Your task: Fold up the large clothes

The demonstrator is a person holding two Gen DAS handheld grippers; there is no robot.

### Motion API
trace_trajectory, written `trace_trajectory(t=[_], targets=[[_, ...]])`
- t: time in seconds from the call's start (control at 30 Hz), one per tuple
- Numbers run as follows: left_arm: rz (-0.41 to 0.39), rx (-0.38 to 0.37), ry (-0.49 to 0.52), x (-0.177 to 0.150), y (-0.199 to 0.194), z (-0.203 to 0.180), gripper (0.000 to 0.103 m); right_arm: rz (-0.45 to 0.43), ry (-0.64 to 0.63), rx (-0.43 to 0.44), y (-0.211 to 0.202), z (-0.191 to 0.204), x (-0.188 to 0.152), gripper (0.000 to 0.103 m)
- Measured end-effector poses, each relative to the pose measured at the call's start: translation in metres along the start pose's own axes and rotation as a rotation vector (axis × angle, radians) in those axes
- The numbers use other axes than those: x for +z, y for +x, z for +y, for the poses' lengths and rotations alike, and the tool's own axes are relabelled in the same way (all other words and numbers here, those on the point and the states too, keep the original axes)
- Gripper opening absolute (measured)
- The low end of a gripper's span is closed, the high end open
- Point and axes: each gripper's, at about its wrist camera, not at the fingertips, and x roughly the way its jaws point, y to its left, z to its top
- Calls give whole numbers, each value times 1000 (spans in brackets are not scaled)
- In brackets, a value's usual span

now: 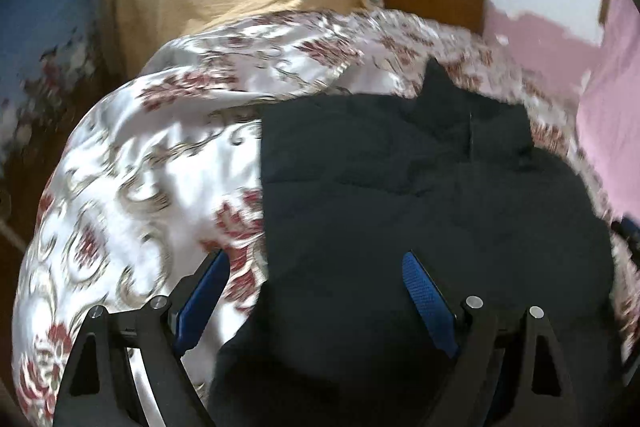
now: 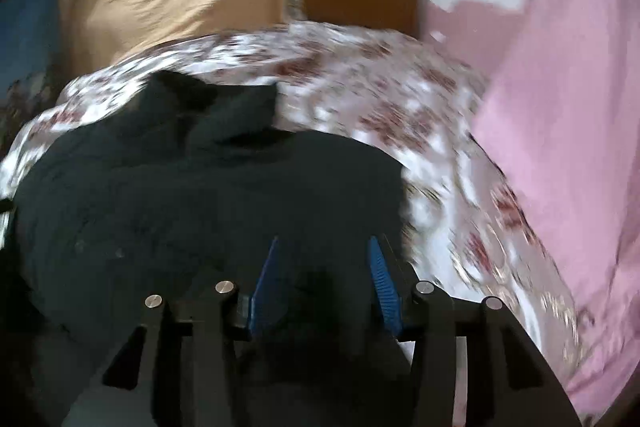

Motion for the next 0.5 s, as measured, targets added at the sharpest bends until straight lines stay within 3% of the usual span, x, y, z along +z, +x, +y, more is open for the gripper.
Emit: trace_trajectory(t=[0.1, 0.23, 0.3, 0.4, 0.5], targets=[[17, 29, 62, -6, 17, -18, 88, 35, -67, 112, 12, 24, 6, 42], [14, 24, 50, -17, 29, -17, 98, 132, -147, 151, 49, 44, -9, 42], [26, -18, 2, -20, 37, -7, 103, 126, -107, 197, 59, 39, -17, 43], [55, -101, -70, -22, 50, 6, 103, 125, -24, 291, 73, 24, -26, 44], [43, -109, -69, -27, 52, 5, 103, 126, -4, 319, 78, 21, -31, 44]])
